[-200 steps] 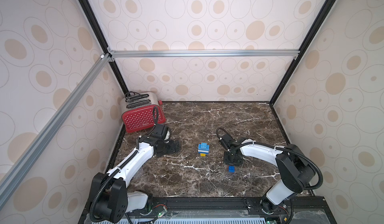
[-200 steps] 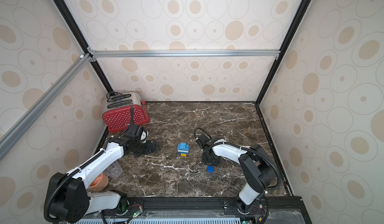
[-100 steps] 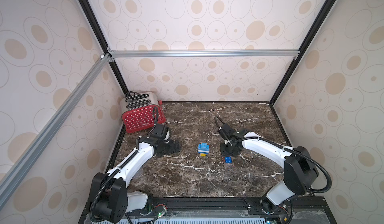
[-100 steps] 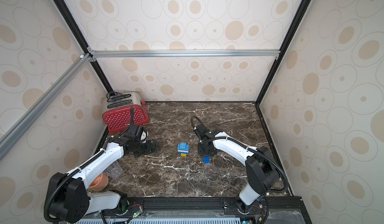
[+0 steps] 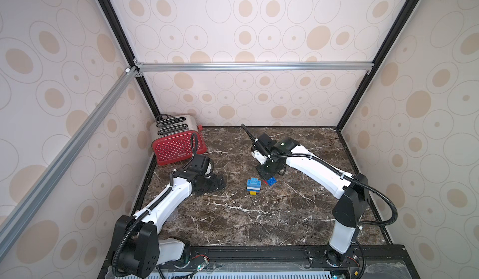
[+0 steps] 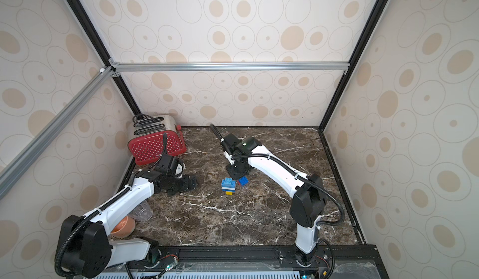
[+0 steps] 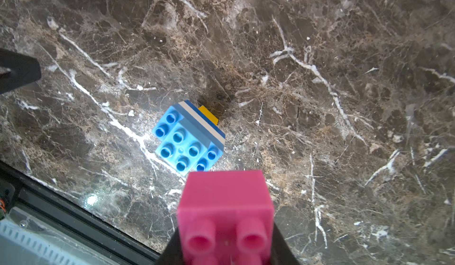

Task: Assemble a carrot with lego
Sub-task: Assemble the lego brick with the lego brick.

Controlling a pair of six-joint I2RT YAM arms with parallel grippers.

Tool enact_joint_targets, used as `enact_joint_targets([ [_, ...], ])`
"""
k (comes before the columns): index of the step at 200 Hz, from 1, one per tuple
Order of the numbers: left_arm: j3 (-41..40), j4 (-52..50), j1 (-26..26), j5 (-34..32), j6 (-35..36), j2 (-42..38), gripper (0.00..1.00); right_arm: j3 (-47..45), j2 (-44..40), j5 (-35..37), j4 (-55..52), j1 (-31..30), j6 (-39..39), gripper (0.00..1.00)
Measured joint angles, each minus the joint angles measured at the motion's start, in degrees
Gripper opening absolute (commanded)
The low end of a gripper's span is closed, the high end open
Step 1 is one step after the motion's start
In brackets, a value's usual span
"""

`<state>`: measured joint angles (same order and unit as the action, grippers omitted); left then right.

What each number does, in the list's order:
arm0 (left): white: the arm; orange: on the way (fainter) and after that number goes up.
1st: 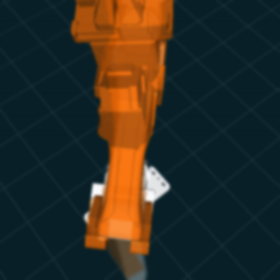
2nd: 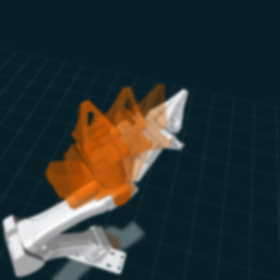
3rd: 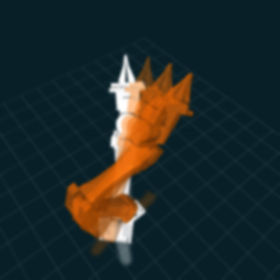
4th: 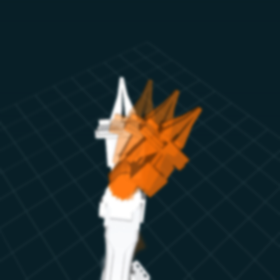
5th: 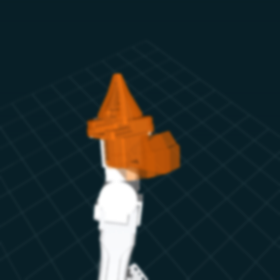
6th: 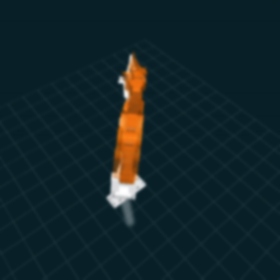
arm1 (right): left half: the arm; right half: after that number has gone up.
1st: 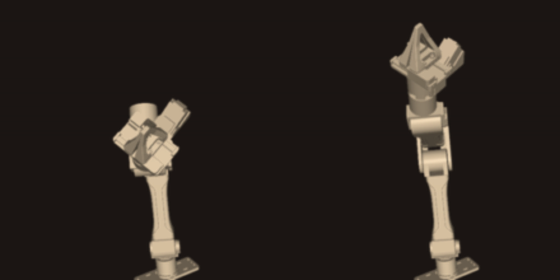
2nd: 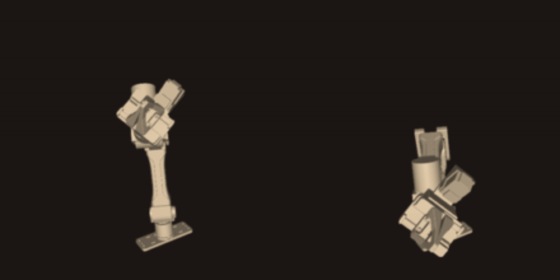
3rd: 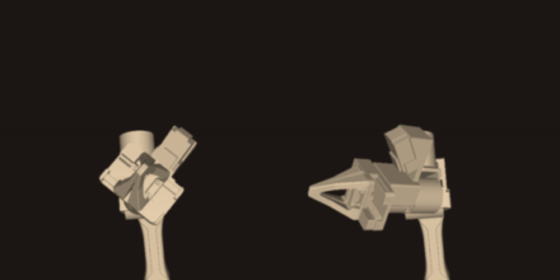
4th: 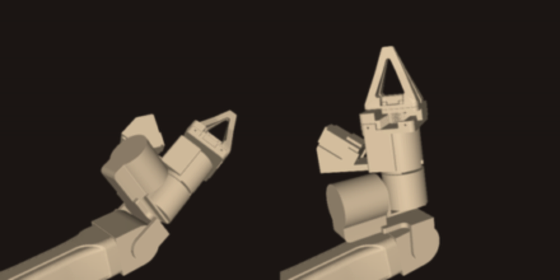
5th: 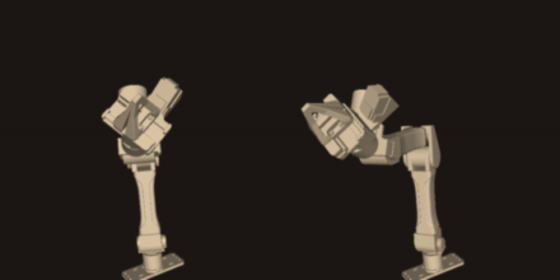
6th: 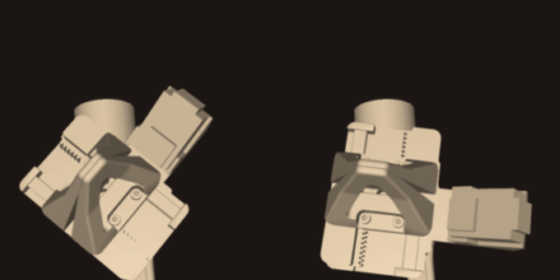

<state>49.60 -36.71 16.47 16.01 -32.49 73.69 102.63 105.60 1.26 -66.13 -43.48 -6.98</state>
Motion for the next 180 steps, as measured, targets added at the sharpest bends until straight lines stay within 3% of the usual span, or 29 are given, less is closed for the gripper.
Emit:
enact_joint_targets([
  [85, -0.1, 0.0, 0.0, 0.2, 0.5, 0.0, 0.99, 23.9, 15.9, -0.3, -12.7, -0.7, 14.7, 0.18],
  [180, -1.8, 1.6, 0.0, 0.7, 0.9, 0.0, 0.99, 26.1, 17.5, -0.7, -15.3, -1.1, 26.4, 0.18],
])
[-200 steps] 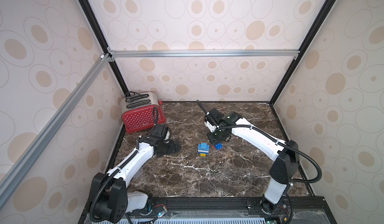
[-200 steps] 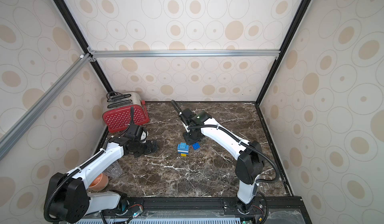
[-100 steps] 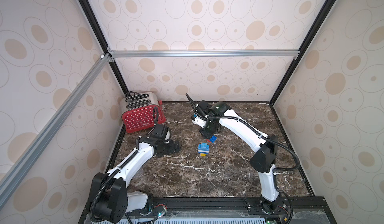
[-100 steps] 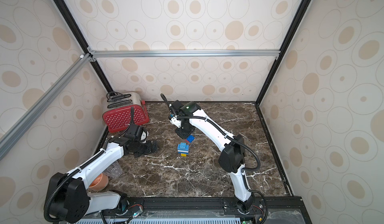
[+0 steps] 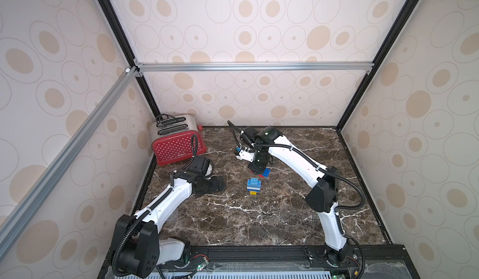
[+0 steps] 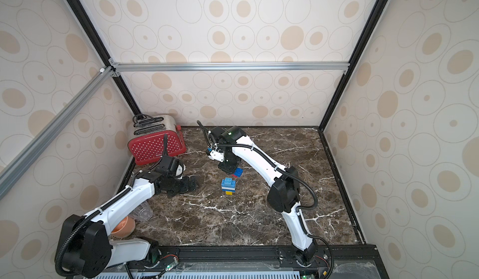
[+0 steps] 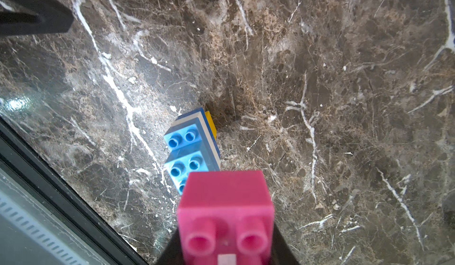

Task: Assemble a carrot with lego
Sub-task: Assemble the lego brick with the lego brick.

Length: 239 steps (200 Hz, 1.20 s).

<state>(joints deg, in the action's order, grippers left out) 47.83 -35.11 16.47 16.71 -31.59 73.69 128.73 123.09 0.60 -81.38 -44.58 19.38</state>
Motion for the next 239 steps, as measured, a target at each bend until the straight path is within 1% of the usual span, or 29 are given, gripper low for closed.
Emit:
enact_joint_targets([
  [43, -0.7, 2.0, 0.0, 1.2, 1.3, 0.0, 0.99, 2.0, 0.1, -1.4, -0.9, -0.5, 4.2, 0.19],
  [84, -0.7, 3.4, 0.0, 2.5, 1.8, 0.0, 0.99, 6.6, 1.4, -2.2, -3.5, -0.6, 8.0, 0.20],
  [105, -0.7, 3.5, 0.0, 2.7, 1.9, 0.0, 0.99, 7.0, 2.3, -2.2, -4.3, -0.9, 9.3, 0.20],
  [239, -1.2, 4.2, 0.0, 3.0, 1.9, 0.0, 0.99, 5.7, 4.3, -2.3, -4.6, -2.6, 11.6, 0.20],
])
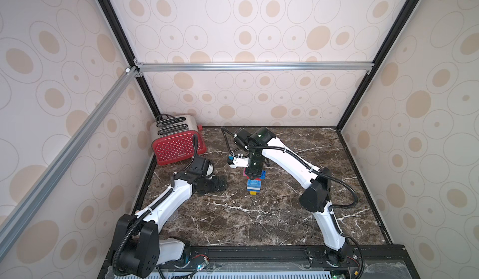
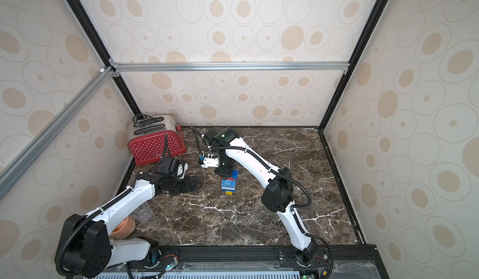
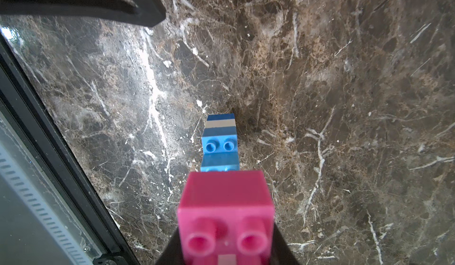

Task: Assemble a carrot with lego
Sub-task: Assemble the lego brick with the lego brick.

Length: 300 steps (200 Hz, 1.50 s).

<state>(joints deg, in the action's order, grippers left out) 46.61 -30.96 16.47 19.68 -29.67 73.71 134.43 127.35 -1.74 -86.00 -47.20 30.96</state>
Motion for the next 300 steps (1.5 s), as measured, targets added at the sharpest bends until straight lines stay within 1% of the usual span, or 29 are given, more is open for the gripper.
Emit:
enact_joint_targets([
  [101, 0.0, 0.1, 0.0, 0.0, 0.0, 0.0, 0.99, -2.1, 0.0, -1.2, 1.1, 0.0, 0.7, 0.20],
  [137, 0.0, 0.1, 0.0, 0.0, 0.0, 0.0, 0.99, -4.7, 0.1, -1.3, 1.6, 0.0, 0.9, 0.20],
  [191, 0.0, 0.1, 0.0, 0.0, 0.0, 0.0, 0.99, -5.9, -0.1, -1.1, 2.8, 0.0, 1.3, 0.20],
  [241, 0.0, 0.1, 0.0, 0.1, 0.0, 0.1, 0.99, -9.2, -2.0, -0.6, 5.6, 0.0, 1.3, 0.20],
  [300, 0.0, 0.1, 0.0, 0.4, 0.0, 0.2, 0.99, -9.1, -2.1, -0.7, 5.3, 0.0, 1.3, 0.20],
])
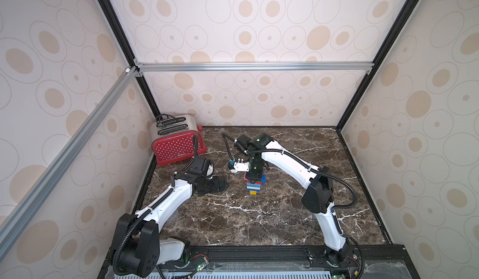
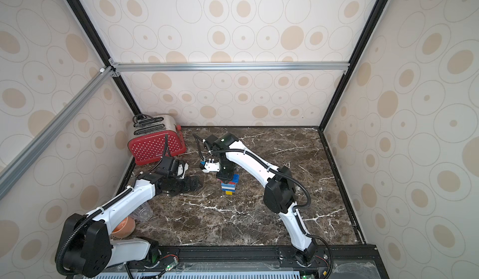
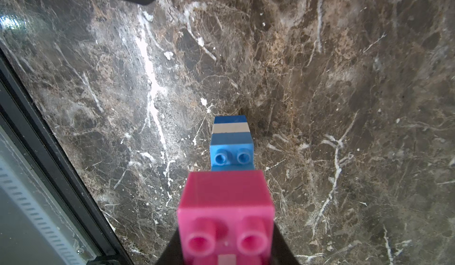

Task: Assemble a carrot with lego
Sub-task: Assemble the lego brick with the lego brick.

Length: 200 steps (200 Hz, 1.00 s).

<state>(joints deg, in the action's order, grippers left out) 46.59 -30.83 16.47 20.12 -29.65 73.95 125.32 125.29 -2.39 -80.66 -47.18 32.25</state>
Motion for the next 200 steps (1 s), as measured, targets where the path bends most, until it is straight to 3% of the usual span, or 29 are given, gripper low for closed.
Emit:
enact_joint_targets([
  [200, -0.1, 0.2, 0.0, 0.4, 0.0, 0.4, 0.99, -0.9, -0.5, 0.7, 1.6, 0.0, 0.3, 0.19],
])
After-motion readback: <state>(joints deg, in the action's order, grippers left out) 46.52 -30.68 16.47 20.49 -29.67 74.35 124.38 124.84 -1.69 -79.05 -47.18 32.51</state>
